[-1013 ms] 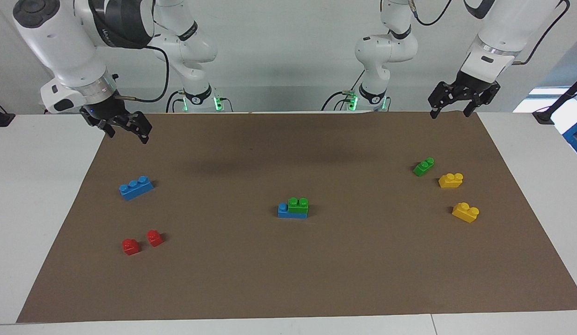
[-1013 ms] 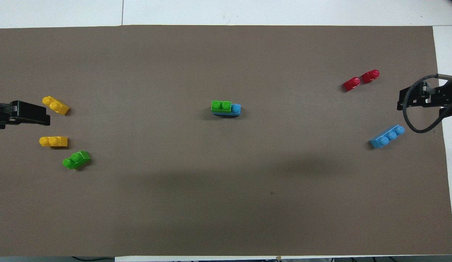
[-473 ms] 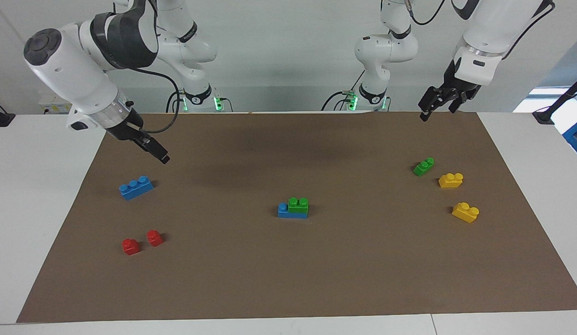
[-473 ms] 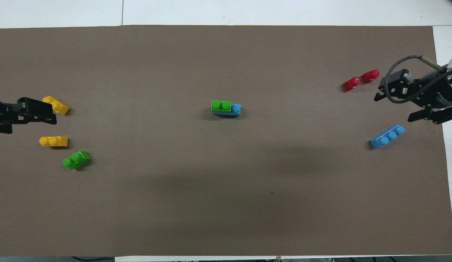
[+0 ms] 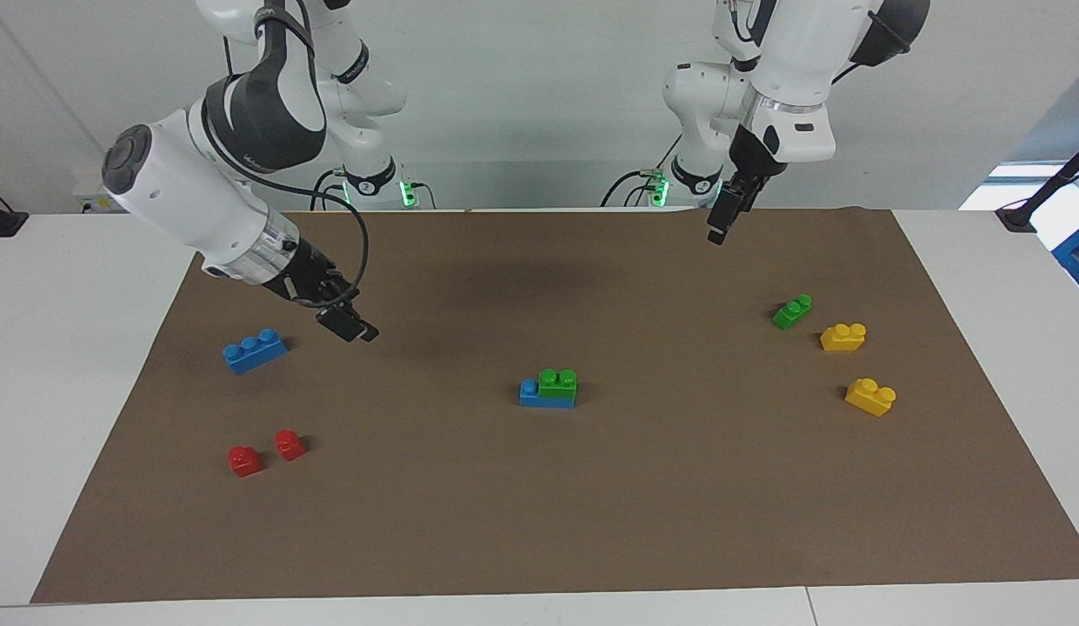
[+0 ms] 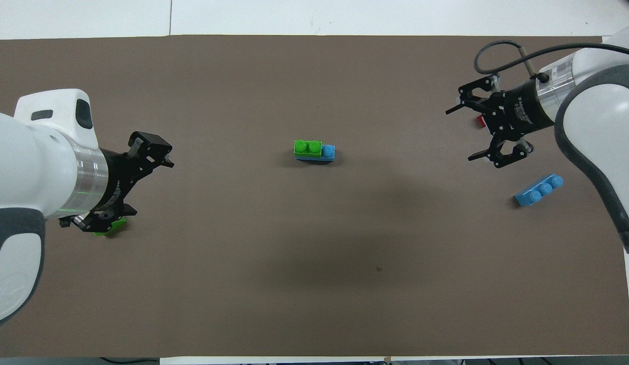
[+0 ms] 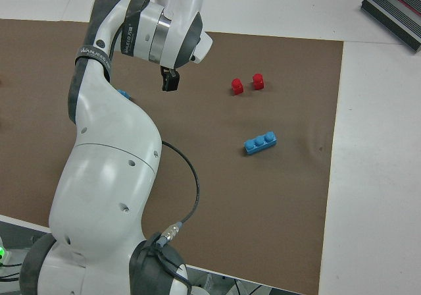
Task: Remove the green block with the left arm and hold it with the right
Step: 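Move the left gripper toward the green-blue block while the right gripper approaches it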
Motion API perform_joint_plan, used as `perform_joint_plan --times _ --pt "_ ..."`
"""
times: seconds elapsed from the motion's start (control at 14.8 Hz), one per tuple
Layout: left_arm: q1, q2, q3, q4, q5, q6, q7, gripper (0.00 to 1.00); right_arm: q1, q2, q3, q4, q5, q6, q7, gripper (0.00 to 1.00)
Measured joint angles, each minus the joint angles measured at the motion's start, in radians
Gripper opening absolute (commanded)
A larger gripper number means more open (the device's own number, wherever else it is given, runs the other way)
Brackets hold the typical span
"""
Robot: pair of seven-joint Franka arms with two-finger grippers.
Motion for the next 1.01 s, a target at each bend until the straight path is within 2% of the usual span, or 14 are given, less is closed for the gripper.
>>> perform_joint_plan --times 0.27,0.41,0.68,1.01 --pt "-0.068 -0.001 0.001 -0.067 -0.026 0.12 -0.299 0.99 0.033 0.069 0.001 -0.014 0.162 0.078 0.096 1.0" --pt "-0.12 0.027 0.0 -0.083 -0.026 0.15 -0.413 0.99 0.056 0.091 0.001 -0.043 0.231 0.131 0.106 1.0" --pt "-0.158 0.118 -0.001 -0.055 -0.026 0.181 -0.571 0.99 0.105 0.125 0.002 -0.078 0.308 0.217 0.107 1.0" --pt "-0.218 0.271 -0.003 0.04 -0.02 0.198 -0.726 0.99 0.151 0.187 0.002 -0.083 0.352 0.316 0.108 1.0"
